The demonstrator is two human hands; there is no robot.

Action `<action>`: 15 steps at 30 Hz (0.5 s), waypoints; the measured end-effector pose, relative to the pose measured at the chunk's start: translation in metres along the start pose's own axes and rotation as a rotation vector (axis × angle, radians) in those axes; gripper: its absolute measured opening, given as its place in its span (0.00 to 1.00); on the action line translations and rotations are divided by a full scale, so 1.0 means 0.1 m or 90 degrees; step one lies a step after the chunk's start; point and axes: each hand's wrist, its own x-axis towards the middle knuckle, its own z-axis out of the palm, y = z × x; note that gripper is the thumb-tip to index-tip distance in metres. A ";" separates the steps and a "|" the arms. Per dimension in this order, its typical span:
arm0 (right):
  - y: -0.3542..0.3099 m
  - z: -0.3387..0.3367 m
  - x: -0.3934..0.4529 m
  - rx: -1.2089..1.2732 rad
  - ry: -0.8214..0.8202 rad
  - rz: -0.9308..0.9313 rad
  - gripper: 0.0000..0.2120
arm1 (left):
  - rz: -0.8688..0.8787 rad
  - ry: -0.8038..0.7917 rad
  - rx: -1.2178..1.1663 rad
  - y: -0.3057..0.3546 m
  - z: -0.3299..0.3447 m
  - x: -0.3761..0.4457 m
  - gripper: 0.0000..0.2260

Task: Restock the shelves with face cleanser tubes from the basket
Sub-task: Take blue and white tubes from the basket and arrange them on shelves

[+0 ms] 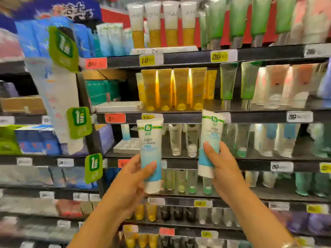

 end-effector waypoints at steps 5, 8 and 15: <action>-0.08 0.69 0.27 0.014 -0.026 -0.052 0.20 | 0.074 -0.029 0.053 0.53 -0.47 0.19 0.18; -0.15 0.96 0.47 0.032 -0.055 -0.081 0.20 | 0.106 -0.035 0.066 0.78 -0.64 0.41 0.17; -0.31 1.31 1.18 -0.005 -0.100 -0.143 0.22 | 0.201 0.002 0.099 1.28 -0.90 1.09 0.23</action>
